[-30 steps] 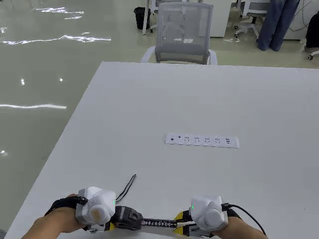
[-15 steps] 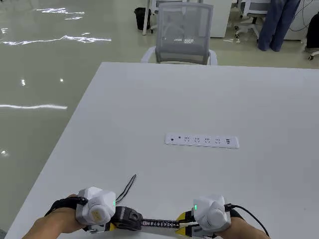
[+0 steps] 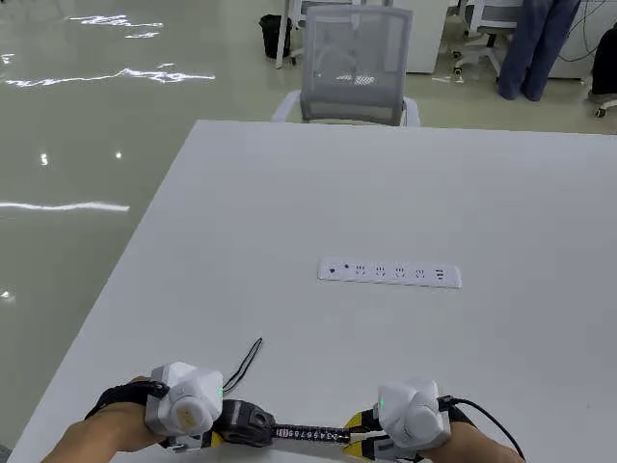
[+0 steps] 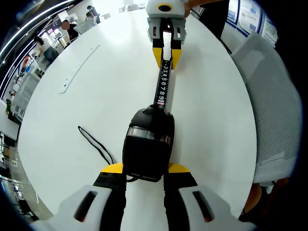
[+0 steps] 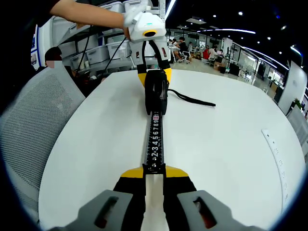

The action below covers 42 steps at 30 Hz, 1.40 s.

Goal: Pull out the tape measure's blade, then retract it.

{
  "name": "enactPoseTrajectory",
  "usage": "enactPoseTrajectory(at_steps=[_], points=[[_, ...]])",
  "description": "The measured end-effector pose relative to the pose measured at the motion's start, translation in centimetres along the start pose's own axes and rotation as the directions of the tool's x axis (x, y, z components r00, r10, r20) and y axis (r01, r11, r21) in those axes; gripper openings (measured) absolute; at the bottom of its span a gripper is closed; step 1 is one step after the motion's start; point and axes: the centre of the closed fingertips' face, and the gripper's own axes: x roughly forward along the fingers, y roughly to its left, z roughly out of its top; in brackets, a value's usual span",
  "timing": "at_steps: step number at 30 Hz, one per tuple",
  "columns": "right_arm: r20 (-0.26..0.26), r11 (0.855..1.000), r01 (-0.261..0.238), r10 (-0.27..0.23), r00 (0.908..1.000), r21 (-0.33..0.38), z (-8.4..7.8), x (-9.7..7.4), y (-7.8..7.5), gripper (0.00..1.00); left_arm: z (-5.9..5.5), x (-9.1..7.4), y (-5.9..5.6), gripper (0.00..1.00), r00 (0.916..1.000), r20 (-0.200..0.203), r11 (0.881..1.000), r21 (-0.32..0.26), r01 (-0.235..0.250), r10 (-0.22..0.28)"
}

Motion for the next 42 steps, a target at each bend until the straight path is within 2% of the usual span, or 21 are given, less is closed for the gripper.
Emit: enactPoseTrajectory(at_steps=[42], points=[[-0.009, 1.0, 0.001, -0.001, 1.0, 0.024, -1.8, -1.4, 0.0, 0.11, 0.0, 0.1, 0.0, 0.25, 1.0, -0.002, 1.0, -0.002, 0.0, 0.0]])
